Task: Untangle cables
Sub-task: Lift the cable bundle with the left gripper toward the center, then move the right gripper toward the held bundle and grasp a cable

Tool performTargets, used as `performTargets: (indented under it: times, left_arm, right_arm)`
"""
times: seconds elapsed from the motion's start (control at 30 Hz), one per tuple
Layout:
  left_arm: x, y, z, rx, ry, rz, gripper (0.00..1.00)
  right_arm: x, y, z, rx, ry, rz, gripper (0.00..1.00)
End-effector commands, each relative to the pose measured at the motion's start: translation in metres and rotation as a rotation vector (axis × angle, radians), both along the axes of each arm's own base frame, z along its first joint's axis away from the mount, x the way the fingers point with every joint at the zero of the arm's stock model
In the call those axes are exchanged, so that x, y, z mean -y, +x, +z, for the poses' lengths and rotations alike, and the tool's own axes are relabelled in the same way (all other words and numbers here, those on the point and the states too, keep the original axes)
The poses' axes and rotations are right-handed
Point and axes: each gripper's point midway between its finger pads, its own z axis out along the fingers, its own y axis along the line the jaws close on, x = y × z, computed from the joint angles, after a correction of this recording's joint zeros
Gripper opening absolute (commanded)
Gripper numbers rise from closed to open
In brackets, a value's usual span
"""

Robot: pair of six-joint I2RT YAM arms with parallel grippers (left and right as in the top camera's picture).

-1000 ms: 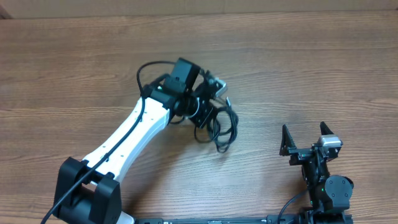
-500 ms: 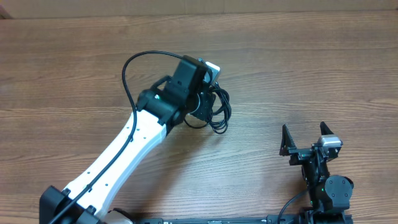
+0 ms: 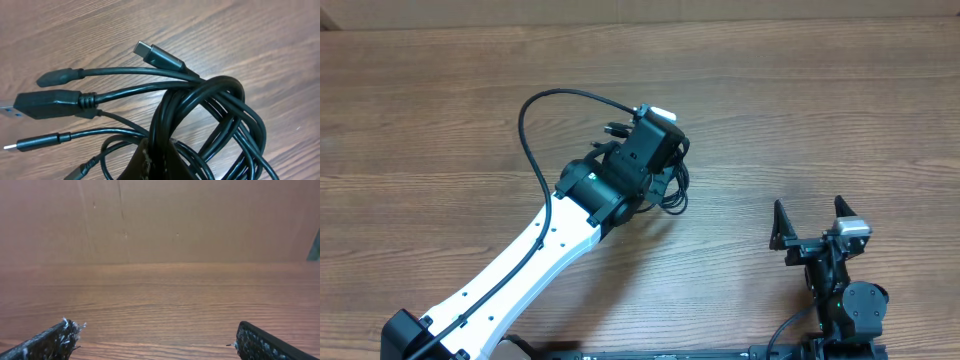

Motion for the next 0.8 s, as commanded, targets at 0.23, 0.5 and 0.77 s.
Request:
performTargets:
  times: [0.23, 0.5, 0.77]
  left_arm:
    - [0.021, 0.003, 0.030, -0.034, -0.356, 0.239, 0.04]
    - [0.024, -0.004, 0.026, -0.144, -0.527, 0.449, 0.04]
    - [0.025, -0.003, 0.027, -0.170, -0.602, 0.544, 0.04]
  right_arm:
    - [-0.038, -0.009, 0.005, -0.081, 0.460, 0.212, 1.00]
    - [-0.042, -0.021, 0.032, -0.104, 0.469, 0.235, 1.00]
    - [-0.043, -0.027, 0.078, -0.190, 0.479, 0.215, 1.00]
